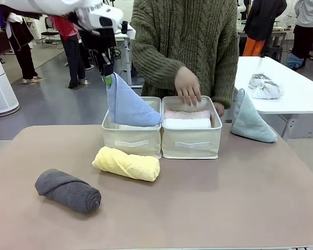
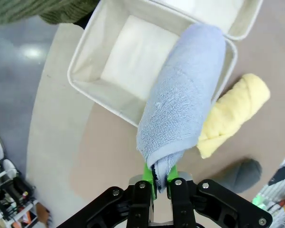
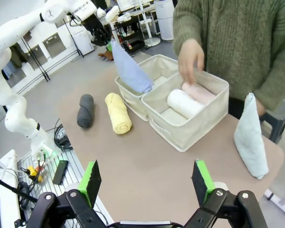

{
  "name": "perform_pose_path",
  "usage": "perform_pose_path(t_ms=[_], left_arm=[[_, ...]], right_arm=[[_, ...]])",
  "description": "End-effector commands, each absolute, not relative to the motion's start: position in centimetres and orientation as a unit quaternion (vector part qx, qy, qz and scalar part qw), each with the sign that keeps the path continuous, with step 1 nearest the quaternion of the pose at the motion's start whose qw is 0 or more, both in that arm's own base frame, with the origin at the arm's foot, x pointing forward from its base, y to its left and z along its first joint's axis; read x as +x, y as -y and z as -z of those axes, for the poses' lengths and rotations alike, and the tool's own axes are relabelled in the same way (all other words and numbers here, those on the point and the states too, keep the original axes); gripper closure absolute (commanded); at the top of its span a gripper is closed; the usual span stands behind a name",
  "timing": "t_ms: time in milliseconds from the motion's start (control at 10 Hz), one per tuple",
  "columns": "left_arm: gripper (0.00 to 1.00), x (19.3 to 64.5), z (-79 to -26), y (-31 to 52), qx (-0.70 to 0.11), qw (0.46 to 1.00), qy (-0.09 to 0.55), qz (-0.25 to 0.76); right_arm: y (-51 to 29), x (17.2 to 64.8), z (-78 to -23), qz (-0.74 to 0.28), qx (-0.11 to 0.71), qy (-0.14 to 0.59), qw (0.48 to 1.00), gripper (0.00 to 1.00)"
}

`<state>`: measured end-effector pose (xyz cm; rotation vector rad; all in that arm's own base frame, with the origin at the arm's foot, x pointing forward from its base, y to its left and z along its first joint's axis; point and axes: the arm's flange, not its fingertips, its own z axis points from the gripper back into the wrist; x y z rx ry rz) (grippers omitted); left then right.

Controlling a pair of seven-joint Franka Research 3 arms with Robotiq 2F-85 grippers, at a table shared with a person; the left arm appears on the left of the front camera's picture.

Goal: Sort the towels based on their folding style.
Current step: Pick up one triangle-folded towel and place it in the left Fabric basket.

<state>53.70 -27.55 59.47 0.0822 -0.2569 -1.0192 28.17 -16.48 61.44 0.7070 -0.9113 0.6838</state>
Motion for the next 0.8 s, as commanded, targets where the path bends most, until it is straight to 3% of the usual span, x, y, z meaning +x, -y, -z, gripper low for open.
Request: perform_pose_path(t_ms=[0,700], left_arm=[[0.88,52.0,-56.6,27.0,0.076,0.861,0.143,0.483],[0.88,50.7,-50.8,26.2,0.127,0.850,0.112,0.499]], right_arm=[[16.5,28.3,-61.4,-0.320,0.335,0.431,0.774,0.00],[16.5,28.3,-61.4,-0.320,0.335,0.431,0.774,0.00]])
